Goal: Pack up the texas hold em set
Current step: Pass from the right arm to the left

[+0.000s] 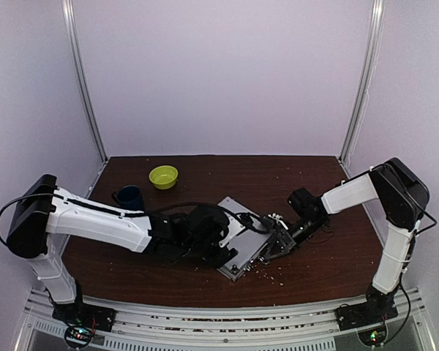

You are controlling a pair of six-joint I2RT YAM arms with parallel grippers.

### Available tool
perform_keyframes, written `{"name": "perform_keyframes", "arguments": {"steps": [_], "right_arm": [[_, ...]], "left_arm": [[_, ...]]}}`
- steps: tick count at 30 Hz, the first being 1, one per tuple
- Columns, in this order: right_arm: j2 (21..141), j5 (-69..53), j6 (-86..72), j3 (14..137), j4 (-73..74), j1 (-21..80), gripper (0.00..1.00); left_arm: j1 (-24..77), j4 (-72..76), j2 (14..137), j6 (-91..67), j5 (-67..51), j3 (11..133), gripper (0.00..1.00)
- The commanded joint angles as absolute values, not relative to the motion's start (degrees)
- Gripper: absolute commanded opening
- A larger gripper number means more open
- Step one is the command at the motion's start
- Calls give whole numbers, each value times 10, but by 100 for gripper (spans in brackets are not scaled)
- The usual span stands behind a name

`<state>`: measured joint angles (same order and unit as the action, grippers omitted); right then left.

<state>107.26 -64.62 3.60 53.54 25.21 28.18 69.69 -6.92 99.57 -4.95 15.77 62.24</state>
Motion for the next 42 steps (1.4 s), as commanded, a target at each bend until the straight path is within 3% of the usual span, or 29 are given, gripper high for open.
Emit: {"name": "perform_keyframes", "arguments": {"steps": [1, 9, 27, 34, 35, 38, 42], "right_arm": [[1064, -748, 11, 573, 234, 281, 0], [1077, -751, 0, 576, 229, 279, 0], [1077, -749, -10, 568, 216, 279, 0], [1072, -747, -8, 566, 216, 278, 0], [1067, -744, -5, 566, 218, 275, 2], [1044, -727, 2, 563, 225, 255, 21], [1019, -714, 3, 548, 219, 222, 32]], "left_arm": [[737, -4, 1018, 27, 215, 622, 62], [782, 103, 1091, 168, 264, 651, 67], [795, 120, 1271, 334, 440, 780, 69], [795, 181, 1321, 405, 579, 815, 68], [795, 191, 1317, 407, 589, 811, 68], [789, 196, 1301, 387, 617, 805, 69], [776, 167, 1292, 345, 638, 807, 69]]}}
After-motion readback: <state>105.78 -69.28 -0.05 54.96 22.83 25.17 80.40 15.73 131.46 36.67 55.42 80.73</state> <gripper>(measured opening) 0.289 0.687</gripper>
